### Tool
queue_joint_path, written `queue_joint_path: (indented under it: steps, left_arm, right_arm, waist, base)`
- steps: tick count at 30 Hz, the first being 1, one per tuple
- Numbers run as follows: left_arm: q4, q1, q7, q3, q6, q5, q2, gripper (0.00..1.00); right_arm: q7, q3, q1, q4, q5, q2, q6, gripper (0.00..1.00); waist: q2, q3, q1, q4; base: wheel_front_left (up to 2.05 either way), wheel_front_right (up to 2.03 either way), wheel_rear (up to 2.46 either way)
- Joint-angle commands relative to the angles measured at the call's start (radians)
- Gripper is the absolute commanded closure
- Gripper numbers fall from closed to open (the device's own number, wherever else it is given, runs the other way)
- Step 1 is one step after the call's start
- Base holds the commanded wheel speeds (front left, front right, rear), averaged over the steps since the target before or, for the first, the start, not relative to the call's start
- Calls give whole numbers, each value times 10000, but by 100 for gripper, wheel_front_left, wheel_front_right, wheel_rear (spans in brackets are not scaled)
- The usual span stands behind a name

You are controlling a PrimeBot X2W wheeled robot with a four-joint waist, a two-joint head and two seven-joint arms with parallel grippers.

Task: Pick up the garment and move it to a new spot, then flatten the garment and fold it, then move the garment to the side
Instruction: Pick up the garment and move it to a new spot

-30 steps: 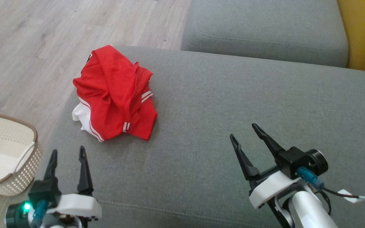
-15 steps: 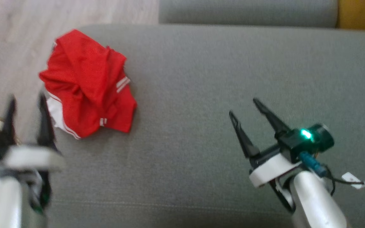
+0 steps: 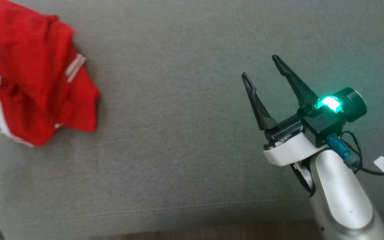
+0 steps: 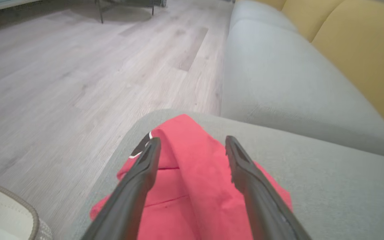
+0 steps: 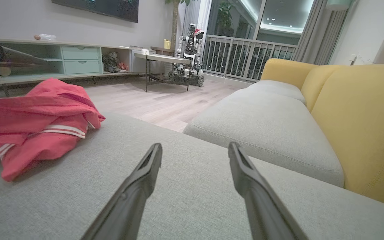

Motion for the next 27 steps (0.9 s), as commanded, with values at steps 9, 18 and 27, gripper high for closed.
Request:
queue_joint_path:
  steps: [9,18,27]
  left_arm:
    - [2553,-1979,1486,-246,722,722,1475,0]
    - [3914,-2889,651,-481,810,940,1740,100]
    - [3932,-3516,-1908,-576,807,1027,1611,100]
  right_arm:
    - [-65,380,-339,-645,148,38,-2,0]
    - [-65,378,-229,-813,280,38,-2,0]
    - [-65,361,-106,-612,369,38,-2,0]
  waist:
    - [0,939,-3,-947]
    - [0,934,-3,-1107]
    - [0,-49,-3,-894]
  base:
    - [0,0,0]
    - [0,0,0]
    - [0,0,0]
